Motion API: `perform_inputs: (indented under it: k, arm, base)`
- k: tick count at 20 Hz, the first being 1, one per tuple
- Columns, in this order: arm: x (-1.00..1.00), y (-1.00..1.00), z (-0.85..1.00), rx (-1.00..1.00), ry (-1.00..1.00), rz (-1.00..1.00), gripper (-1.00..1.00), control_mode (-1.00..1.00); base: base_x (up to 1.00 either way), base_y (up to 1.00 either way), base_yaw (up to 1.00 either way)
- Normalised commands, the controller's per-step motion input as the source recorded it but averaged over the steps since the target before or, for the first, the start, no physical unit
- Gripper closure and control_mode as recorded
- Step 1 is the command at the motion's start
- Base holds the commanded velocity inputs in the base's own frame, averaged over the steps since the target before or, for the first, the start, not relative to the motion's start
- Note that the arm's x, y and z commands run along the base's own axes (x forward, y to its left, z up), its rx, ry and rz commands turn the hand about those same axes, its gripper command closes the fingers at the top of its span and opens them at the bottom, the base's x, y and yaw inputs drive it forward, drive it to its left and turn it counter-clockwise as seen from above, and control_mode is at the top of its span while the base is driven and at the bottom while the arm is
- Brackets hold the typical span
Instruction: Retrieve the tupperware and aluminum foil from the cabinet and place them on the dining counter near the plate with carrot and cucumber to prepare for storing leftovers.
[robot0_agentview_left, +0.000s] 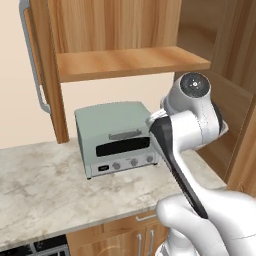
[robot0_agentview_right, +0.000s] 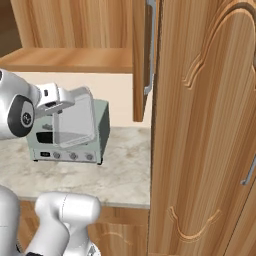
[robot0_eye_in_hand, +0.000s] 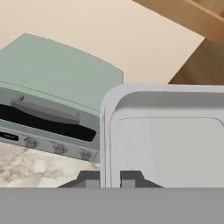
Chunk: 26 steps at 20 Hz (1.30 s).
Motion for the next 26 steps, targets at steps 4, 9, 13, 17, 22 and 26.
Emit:
perform_inputs:
  k: [4, 9, 13, 17, 22, 26]
  arm:
    - [0.0, 0.0, 0.0, 0.0, 0.0, 0.0, 1.0, 1.0]
    - [0.0, 0.0, 0.0, 0.0, 0.0, 0.0, 1.0, 1.0]
    - [0.0, 0.0, 0.0, 0.0, 0.0, 0.0, 1.0, 1.0]
    - [0.0, 0.0, 0.0, 0.0, 0.0, 0.0, 1.0, 1.0]
    - [0.0, 0.0, 0.0, 0.0, 0.0, 0.0, 1.0, 1.0]
    - [0.0, 0.0, 0.0, 0.0, 0.0, 0.0, 1.0, 1.0]
  base:
    - [-0.86, 0.47, 0.0]
    - [-0.87, 0.65, -0.07]
    - [-0.53, 0.08, -0.69]
    - [0.0, -0.07, -0.89]
    - [0.0, -0.01, -0.93]
    - [0.0, 0.0, -0.93]
